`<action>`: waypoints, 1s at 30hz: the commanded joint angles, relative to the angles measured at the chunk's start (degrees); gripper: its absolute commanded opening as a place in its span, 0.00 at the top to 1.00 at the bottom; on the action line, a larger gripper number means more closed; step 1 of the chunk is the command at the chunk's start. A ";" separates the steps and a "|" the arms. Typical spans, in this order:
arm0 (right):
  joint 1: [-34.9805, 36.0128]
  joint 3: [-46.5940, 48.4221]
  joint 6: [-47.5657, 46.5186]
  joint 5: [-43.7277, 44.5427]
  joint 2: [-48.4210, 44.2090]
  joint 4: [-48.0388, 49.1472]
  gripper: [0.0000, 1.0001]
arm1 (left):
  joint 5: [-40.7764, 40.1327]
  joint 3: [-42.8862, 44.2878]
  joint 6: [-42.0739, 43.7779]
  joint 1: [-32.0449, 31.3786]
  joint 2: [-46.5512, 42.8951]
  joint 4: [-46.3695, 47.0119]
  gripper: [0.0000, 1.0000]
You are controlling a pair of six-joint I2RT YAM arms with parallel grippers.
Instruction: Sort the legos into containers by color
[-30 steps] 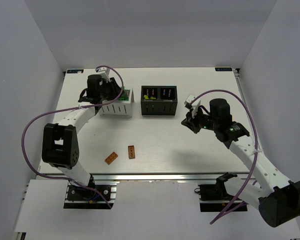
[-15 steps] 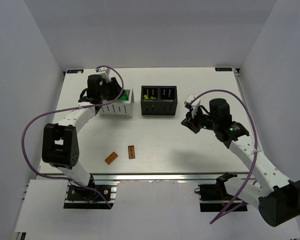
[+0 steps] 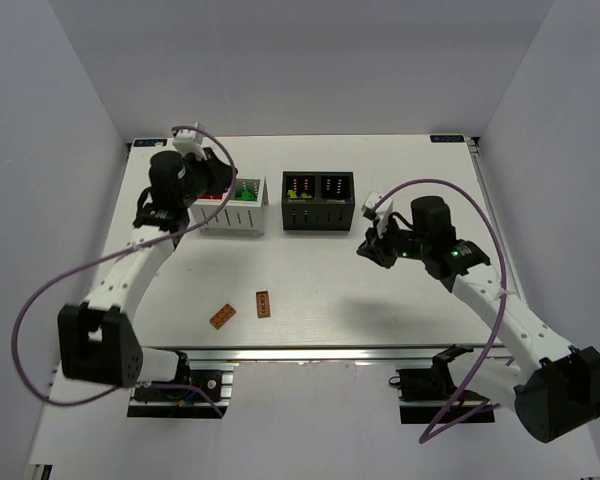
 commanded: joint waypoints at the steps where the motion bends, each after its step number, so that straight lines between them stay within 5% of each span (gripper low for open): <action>1: 2.77 0.13 -2.36 -1.99 3.63 1.50 0.81 | 2.47 -2.07 0.75 -0.50 -10.67 4.69 0.70; 4: 12.57 3.63 -4.73 3.52 8.02 1.24 0.80 | 3.26 -4.62 -0.66 -0.94 -16.38 6.45 0.30; 7: 22.16 10.56 -9.21 9.15 16.26 -5.40 0.78 | 3.27 -5.86 -0.84 -1.64 -18.07 5.67 0.17; 10: 28.24 21.82 -11.49 12.32 24.96 -10.88 0.66 | 0.56 -7.00 0.21 -1.64 -20.70 4.27 0.04; 19: 37.92 45.47 -5.01 19.11 47.65 -16.60 0.56 | -15.71 -12.36 5.48 -1.82 -33.43 3.03 0.02; 20: 38.46 47.05 -2.30 19.10 49.07 -16.95 0.44 | -18.68 -13.41 5.84 -1.73 -34.23 3.12 0.02; 25: 40.39 52.25 6.41 21.91 55.76 -14.94 0.23 | -21.96 -15.62 6.37 -1.73 -37.84 4.43 0.02; 26: 40.31 52.34 8.08 22.44 56.46 -14.33 0.11 | -21.87 -15.44 6.46 -1.82 -37.85 4.35 0.02; 30: 40.39 52.08 18.96 27.97 59.45 -10.46 0.11 | -21.96 -15.44 6.55 -1.73 -37.14 4.26 0.02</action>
